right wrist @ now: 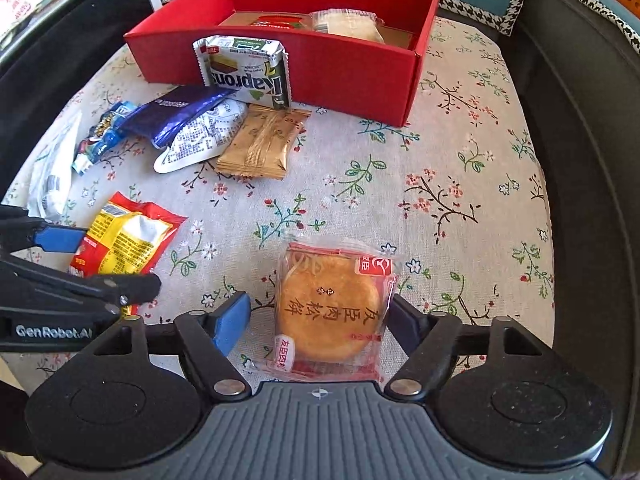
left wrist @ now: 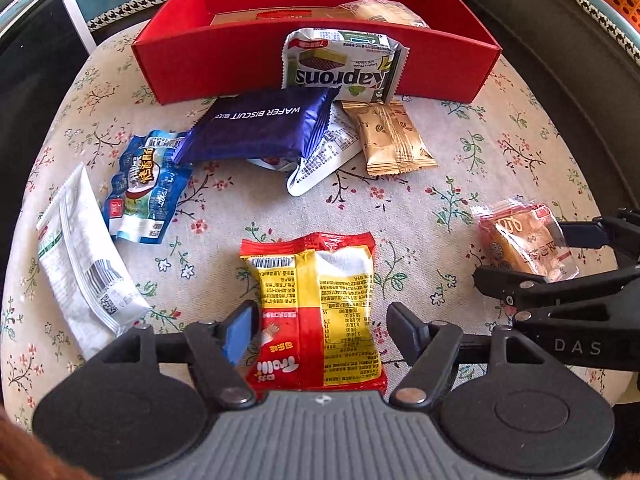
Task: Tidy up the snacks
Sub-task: 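Grasp the red-yellow chip bag with the left tool while the right tool grasps the round pastry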
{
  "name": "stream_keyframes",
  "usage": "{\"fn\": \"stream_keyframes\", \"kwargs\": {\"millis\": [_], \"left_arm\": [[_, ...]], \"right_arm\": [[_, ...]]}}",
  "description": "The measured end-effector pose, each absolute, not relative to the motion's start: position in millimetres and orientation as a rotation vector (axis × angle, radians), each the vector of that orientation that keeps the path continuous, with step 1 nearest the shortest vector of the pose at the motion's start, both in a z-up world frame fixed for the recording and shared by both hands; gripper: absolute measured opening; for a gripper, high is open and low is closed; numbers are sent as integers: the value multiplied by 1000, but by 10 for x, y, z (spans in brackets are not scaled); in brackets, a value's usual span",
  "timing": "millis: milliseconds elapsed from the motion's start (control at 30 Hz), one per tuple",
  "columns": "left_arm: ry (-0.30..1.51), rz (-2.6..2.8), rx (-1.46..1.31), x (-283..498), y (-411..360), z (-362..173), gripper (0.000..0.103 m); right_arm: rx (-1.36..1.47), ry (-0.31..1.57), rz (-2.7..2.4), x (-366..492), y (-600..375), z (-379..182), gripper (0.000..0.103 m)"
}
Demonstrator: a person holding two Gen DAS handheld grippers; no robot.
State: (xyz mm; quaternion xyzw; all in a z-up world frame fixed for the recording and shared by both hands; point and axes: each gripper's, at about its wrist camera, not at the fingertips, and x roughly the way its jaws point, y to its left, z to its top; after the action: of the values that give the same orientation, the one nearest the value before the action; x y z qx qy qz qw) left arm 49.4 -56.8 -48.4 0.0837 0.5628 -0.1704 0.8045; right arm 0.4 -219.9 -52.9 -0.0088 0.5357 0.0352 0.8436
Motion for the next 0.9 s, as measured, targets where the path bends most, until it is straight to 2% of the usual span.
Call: {"fn": "stream_keyframes", "kwargs": {"millis": [167, 267, 300, 333, 900], "left_arm": [[1215, -349, 183, 496, -581, -522, 103], [1209, -327, 192, 478, -584, -525, 103], [1205, -327, 188, 474, -575, -508, 102], [1204, -326, 182, 470, -565, -479, 100], [1136, -359, 92, 555, -486, -103, 98]], "right_arm": [[-18, 1124, 61, 28, -2236, -538, 82], [-41, 1127, 55, 25, -2222, -547, 75], [-48, 1125, 56, 21, -2216, -537, 66], [-46, 1124, 58, 19, -2217, -527, 63], [3, 1031, 60, -99, -2218, -203, 63]]}}
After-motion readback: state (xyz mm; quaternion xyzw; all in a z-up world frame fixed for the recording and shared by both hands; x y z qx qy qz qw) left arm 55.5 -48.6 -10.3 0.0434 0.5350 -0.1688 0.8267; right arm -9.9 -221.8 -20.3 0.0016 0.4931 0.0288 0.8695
